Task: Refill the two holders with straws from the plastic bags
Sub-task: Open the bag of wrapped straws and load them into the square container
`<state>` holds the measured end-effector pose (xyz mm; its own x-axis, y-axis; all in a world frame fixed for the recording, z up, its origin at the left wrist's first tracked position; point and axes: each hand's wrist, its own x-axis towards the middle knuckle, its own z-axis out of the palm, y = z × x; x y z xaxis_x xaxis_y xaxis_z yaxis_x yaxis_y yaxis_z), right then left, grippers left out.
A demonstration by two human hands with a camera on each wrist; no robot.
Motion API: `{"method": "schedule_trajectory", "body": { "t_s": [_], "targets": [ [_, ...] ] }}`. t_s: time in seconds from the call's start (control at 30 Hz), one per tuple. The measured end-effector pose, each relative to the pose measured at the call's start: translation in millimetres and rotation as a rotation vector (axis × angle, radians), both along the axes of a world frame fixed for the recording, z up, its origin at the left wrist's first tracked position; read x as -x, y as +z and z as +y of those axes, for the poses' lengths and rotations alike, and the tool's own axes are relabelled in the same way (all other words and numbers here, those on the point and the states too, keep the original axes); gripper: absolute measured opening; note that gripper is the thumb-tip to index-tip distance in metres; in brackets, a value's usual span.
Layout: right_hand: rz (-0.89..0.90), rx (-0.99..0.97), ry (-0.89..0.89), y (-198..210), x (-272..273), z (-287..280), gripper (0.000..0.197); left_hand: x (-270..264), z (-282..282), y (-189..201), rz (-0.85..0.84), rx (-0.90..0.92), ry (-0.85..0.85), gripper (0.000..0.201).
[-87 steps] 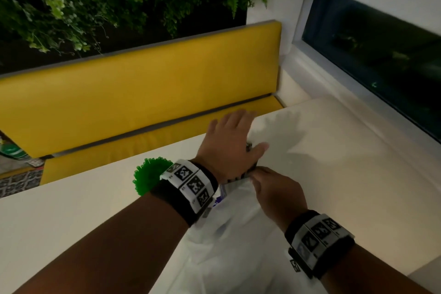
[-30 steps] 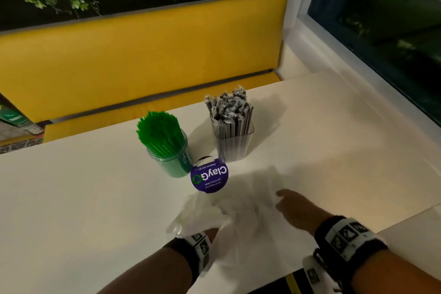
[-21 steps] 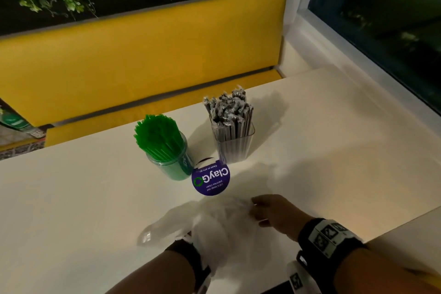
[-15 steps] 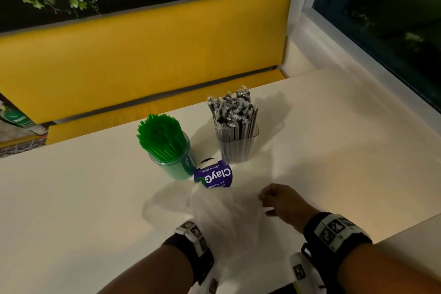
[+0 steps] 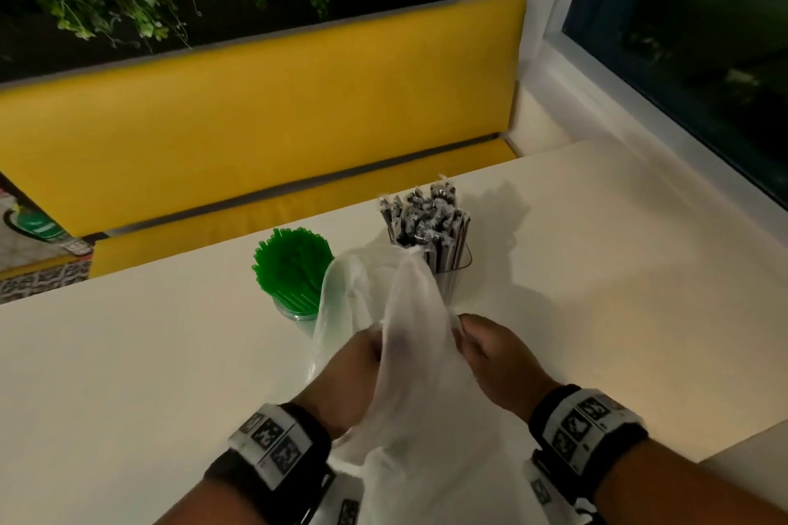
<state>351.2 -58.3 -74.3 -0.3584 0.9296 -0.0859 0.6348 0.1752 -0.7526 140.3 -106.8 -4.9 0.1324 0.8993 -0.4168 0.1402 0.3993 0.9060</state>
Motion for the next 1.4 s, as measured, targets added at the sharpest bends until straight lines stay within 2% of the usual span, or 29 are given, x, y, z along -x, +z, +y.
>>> {"method": "schedule_trajectory", "body": {
  "t_s": [0.07,0.13,0.2,0.3,0.37,0.5,0.57,0.63,0.67,0.7,0.73,0.8,0.9,1.0,1.17,1.33,1.4],
  "targets": [
    [-0.184,-0.037,-0.033,-5,-8,1,0.029,8,-1,6,0.034,-0.140,0.079,0.013],
    [-0.445,0.011,0.020,-10,-10,0,0.027,17,-6,23,-0.053,-0.231,0.227,0.012],
    [-0.570,0.075,0.046,-12,-5,-1,0.032,21,-6,45,-0.051,-0.377,0.304,0.012],
    [-0.506,0.169,0.018,-12,3,6,0.037,30,1,82,-0.007,-0.565,0.343,0.010],
    [-0.482,0.191,0.076,-4,7,13,0.039,32,9,104,-0.028,-0.677,0.350,0.008],
    [-0.539,0.229,0.137,27,-4,29,0.060,24,24,152,-0.090,-0.893,0.373,0.013],
    [-0.585,0.221,0.075,45,-17,39,0.051,29,32,172,-0.103,-1.007,0.373,0.006],
    [-0.527,0.129,-0.047,63,-27,48,0.030,34,44,187,-0.060,-1.029,0.411,0.039],
    [-0.444,0.072,-0.126,70,-30,51,0.023,33,51,192,-0.074,-1.023,0.419,0.052],
    [-0.347,-0.001,-0.188,75,-30,54,0.020,27,57,195,-0.108,-1.019,0.434,0.054],
    [-0.266,-0.072,-0.212,77,-29,56,0.021,17,62,195,-0.150,-1.014,0.434,0.047],
    [-0.235,-0.156,-0.128,78,-22,59,0.028,-9,72,188,-0.190,-0.971,0.400,0.019],
    [-0.335,-0.240,0.018,65,-8,63,0.026,-35,89,154,-0.104,-0.793,0.340,0.018],
    [-0.294,-0.227,-0.040,57,-2,65,0.018,-42,111,119,0.011,-0.703,0.393,0.024],
    [-0.276,-0.210,-0.029,55,-2,71,0.016,-40,135,98,0.061,-0.738,0.532,0.023],
    [-0.265,-0.218,0.017,54,-4,76,0.017,-40,136,93,0.142,-0.859,0.477,0.021],
    [-0.266,-0.225,0.029,55,-5,76,0.018,-41,137,85,0.183,-0.853,0.416,0.016]
  ]
}}
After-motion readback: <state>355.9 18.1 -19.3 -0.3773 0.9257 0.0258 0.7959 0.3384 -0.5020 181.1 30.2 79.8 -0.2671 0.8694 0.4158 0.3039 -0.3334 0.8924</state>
